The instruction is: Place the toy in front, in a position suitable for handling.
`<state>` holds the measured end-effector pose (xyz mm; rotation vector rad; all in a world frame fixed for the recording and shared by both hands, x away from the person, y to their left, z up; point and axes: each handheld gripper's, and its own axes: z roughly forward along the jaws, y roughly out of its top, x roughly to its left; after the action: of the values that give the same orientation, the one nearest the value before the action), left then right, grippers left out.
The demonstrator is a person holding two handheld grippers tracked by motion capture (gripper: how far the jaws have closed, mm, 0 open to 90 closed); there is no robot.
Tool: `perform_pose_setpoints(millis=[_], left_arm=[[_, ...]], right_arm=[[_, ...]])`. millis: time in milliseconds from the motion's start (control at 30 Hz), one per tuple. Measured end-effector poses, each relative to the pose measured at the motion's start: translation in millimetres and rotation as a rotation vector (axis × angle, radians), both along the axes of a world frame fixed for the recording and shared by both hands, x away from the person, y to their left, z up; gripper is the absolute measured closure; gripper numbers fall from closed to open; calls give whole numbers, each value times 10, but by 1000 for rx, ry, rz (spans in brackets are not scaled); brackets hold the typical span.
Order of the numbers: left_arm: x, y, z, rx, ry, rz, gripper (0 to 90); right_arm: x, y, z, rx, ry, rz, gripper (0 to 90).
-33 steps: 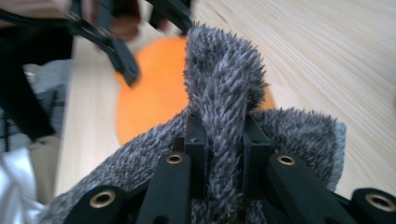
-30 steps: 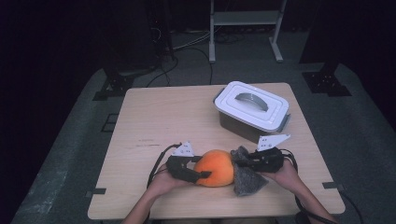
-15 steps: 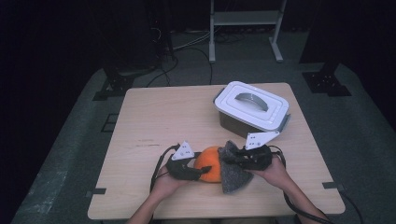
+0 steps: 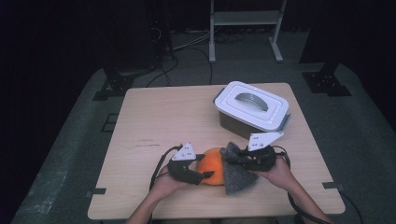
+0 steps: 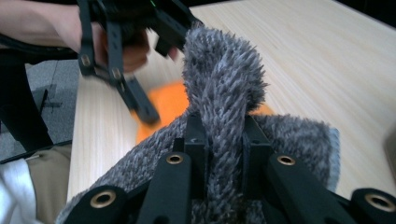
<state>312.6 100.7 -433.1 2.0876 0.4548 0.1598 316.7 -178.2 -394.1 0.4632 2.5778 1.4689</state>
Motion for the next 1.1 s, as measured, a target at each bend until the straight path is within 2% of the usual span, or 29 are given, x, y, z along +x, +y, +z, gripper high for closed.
perform_pose_setpoints(millis=[67,133,233,267,333,433,500,533,567,633,733,767,800,833,900,933,1000,1100], left_arm=[[-13,12,9,10,-9,-6,293],[2,54,-4,4,0,-19,264],[28,84,-17,-8,27,-34,200],[40,92,-29,-2,36,-39,161],[59,92,-35,-10,49,-43,145],[70,67,-34,-22,56,-53,171],[56,37,-9,-26,47,-50,256],[57,19,11,-14,49,-48,301],[55,8,31,-5,46,-42,328],[56,-9,64,-3,72,-32,358],[46,-54,118,-14,69,-9,364],[46,-54,118,-14,69,-9,364],[37,-78,143,-13,58,-8,364],[31,-88,154,-9,53,-6,363],[22,-92,157,6,41,-2,361],[21,-89,148,9,39,-1,359],[26,-65,129,6,43,-4,356],[38,-39,106,10,52,-7,347]], right_arm=[[1,45,10,-4,-4,8,762],[26,132,-31,-54,-13,18,761],[55,84,-113,-40,13,16,760],[55,17,-134,-36,19,-2,760],[60,-56,-151,-45,23,-14,760],[67,-121,-183,-42,37,-29,760],[84,-167,-192,-39,48,-41,759],[85,-174,-176,-38,48,-47,759],[71,-172,-145,-41,38,-46,760],[41,-150,-60,-30,29,-36,761],[-42,14,145,-32,-18,16,762],[-42,14,145,-32,-18,16,762],[-57,61,177,-38,-28,27,762],[-74,173,222,-66,-56,51,762],[-65,272,199,-115,-70,61,761],[-51,291,165,-125,-64,61,761],[-21,273,120,-113,-52,64,761],[16,154,55,-91,-31,35,761]])
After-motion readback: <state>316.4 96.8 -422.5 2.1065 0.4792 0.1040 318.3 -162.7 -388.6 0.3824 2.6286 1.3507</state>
